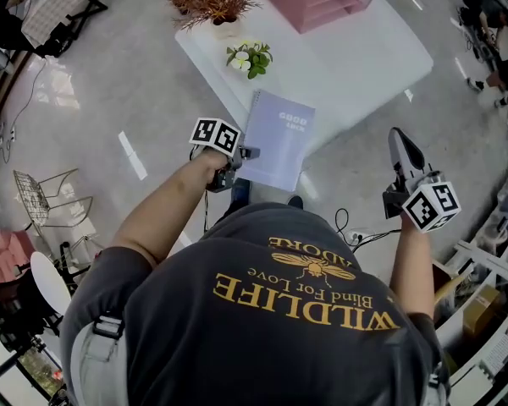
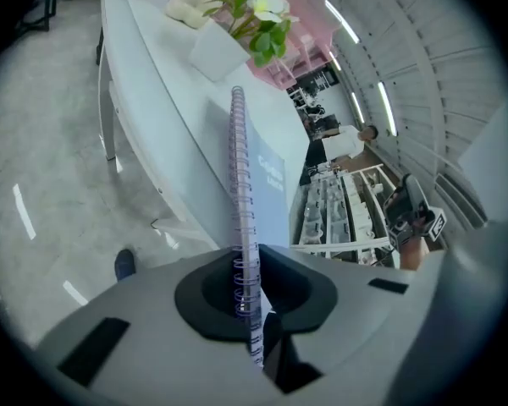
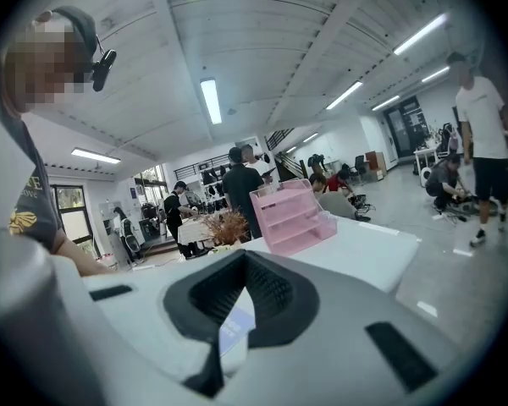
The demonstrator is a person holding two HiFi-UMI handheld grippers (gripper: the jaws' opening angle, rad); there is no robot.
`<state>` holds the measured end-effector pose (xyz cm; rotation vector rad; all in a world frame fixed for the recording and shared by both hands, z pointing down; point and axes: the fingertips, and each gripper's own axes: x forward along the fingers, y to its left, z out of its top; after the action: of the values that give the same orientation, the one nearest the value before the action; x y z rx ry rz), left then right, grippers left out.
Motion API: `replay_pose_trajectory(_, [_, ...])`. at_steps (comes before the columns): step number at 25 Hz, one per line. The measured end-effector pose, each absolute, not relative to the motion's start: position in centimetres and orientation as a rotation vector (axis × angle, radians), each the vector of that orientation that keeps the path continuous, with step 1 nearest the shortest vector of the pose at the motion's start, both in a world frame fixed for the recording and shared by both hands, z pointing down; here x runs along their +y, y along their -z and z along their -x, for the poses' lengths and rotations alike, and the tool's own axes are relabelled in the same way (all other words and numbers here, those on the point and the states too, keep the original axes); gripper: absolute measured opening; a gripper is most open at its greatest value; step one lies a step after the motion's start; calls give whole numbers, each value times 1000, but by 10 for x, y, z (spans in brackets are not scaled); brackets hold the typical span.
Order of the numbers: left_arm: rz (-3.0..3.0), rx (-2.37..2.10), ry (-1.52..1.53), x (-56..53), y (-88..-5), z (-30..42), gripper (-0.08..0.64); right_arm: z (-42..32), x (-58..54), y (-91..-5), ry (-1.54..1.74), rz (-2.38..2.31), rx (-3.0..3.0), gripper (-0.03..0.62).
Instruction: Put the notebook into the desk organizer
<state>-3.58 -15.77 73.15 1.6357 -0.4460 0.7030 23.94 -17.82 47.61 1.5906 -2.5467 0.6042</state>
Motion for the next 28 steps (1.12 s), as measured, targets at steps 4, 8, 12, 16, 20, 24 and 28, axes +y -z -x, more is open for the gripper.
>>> replay_pose_trajectory(4, [-1671,-436,-612,-155,-695,25,31,-253,-181,-467,-577,-1589,-2586,0])
replay_pose_trajectory(8, [-1765,-443,-557,-159,-652,5,31,-269,-184,-451,-525,-1573,-2628,0])
replay_pose_trajectory(12, [-1822,-470,-475,-165,-608,-18,31,-287,-181,-438,-494,-1550,-2651,0])
replay_pose_trajectory(16, [-1919,-509,-382,-199,-549,-40,31,-302,-193,-422,-444,-1517,-2688,0])
replay_pose_trajectory(20, [-2015,-526,-263,-241,-479,-56,31,-309,-209,-409,-405,-1505,-2708,0])
replay_pose_trajectory(24, [-2110,-533,-182,-295,-417,-63,31,-304,-241,-398,-377,-1518,-2715,0])
replay_pose_trajectory(28, [-2169,-535,-113,-356,-377,-57,31,-283,-286,-383,-344,-1544,-2702,0])
